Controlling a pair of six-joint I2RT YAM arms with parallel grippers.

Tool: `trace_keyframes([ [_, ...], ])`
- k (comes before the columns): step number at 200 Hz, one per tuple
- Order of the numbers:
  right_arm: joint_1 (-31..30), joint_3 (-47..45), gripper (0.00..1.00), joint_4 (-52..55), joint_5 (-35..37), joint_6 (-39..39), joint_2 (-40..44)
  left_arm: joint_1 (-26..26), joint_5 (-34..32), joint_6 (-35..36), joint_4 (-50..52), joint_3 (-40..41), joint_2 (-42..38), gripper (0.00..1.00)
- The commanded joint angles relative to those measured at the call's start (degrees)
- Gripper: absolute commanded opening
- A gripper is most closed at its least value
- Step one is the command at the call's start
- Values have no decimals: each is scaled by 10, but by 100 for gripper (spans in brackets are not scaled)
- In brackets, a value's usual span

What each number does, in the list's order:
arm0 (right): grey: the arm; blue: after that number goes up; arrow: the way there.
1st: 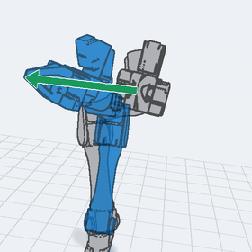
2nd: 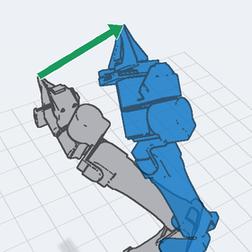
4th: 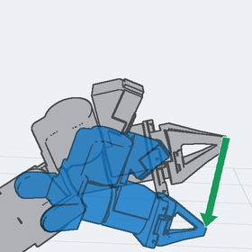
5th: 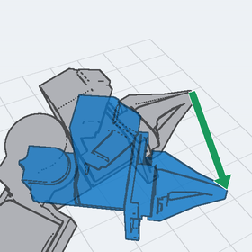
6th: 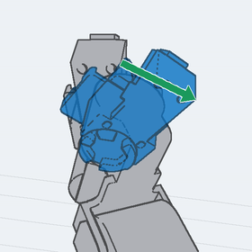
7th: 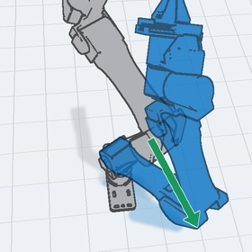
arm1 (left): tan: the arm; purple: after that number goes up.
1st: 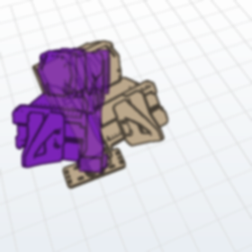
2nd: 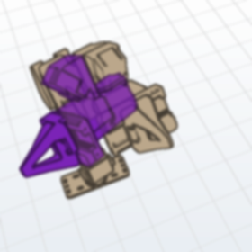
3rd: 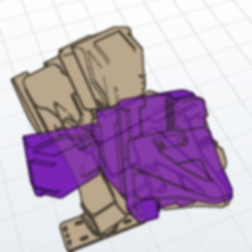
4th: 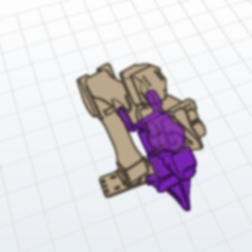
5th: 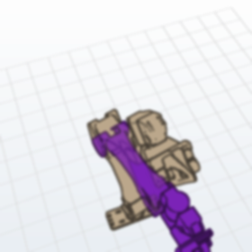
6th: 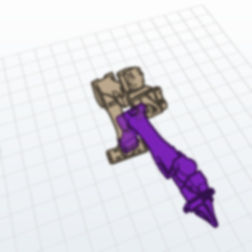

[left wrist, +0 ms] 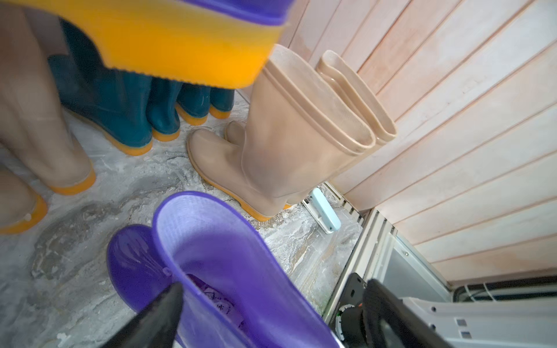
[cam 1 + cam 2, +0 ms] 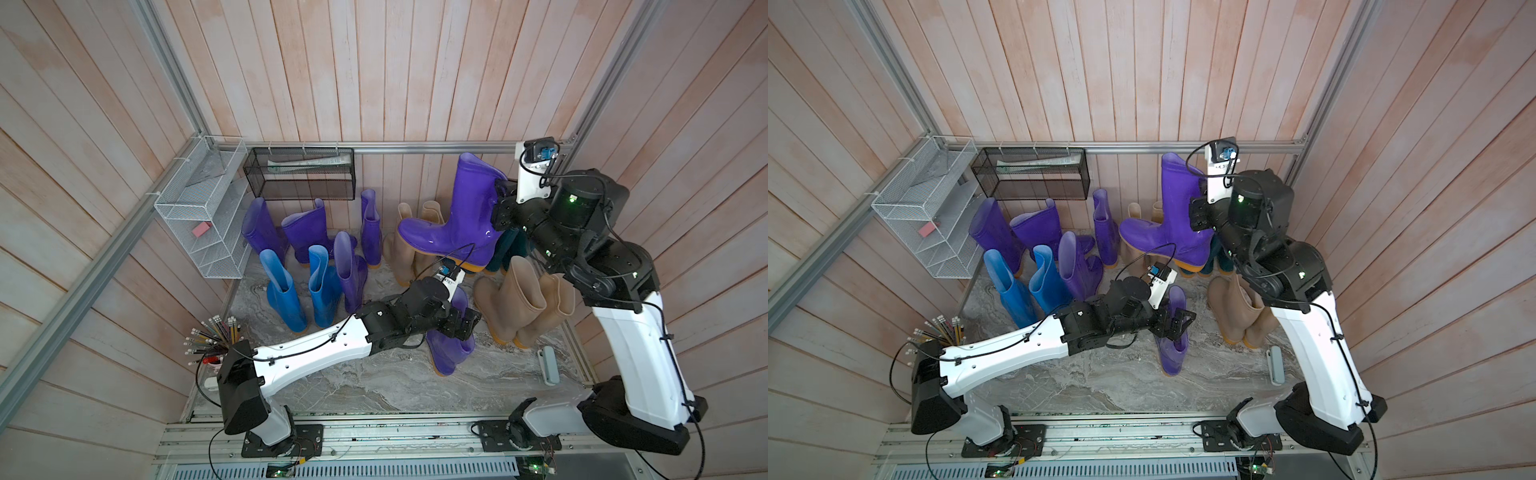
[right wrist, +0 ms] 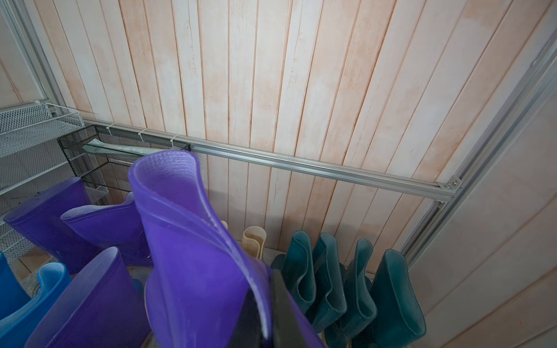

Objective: Match and arrange rain boots in pairs
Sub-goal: Place the rain boot at the center of the board.

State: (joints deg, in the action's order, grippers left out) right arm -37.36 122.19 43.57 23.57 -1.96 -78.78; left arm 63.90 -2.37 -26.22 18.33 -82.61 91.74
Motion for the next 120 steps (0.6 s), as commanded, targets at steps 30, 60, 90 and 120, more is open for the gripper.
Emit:
trace_keyframes([
  [30, 0, -11, 0, -81, 21, 12, 46, 1, -57, 5, 22, 22, 5, 18],
  [60, 0, -11, 0, -55, 28, 17, 42, -1, -73, 23, 13, 36, -28, 0],
  [90, 1, -33, 0, -48, 50, 25, 61, -14, -91, 37, 20, 44, -80, 0],
  [120, 1, -32, 0, -15, 50, 47, 65, -42, -81, 40, 21, 52, -129, 0],
])
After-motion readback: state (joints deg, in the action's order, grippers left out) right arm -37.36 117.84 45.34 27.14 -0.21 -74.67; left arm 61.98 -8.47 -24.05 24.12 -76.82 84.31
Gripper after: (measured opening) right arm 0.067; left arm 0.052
